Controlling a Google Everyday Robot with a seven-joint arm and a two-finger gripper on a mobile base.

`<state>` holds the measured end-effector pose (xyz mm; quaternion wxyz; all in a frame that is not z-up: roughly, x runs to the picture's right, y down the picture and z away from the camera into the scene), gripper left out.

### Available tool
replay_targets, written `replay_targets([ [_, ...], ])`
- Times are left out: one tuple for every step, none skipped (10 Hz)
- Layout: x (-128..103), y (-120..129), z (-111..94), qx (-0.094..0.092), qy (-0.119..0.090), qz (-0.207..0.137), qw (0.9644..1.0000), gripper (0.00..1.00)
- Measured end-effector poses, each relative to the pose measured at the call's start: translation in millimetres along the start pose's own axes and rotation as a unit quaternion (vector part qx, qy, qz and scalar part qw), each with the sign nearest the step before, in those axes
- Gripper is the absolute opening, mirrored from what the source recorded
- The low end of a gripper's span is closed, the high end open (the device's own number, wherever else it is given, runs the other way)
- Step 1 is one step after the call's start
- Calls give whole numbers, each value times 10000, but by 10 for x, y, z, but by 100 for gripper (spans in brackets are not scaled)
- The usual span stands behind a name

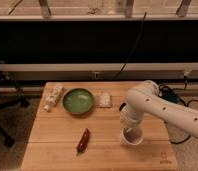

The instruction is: Pick up the ceramic cup

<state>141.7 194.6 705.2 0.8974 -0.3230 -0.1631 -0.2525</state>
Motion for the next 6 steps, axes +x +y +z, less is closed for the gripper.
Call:
replay_targets([
  [8, -12, -39, 4, 3, -7, 10000, 0],
  [8, -25, -63, 6, 2, -15, 10000, 0],
  [15, -39, -92, 13, 5, -22, 10000, 0],
  [20, -49, -121, 14, 7, -31, 10000, 0],
  [26, -49, -138, 9, 10, -38, 10000, 0],
  [30, -57, -156, 17, 13, -44, 10000, 0],
])
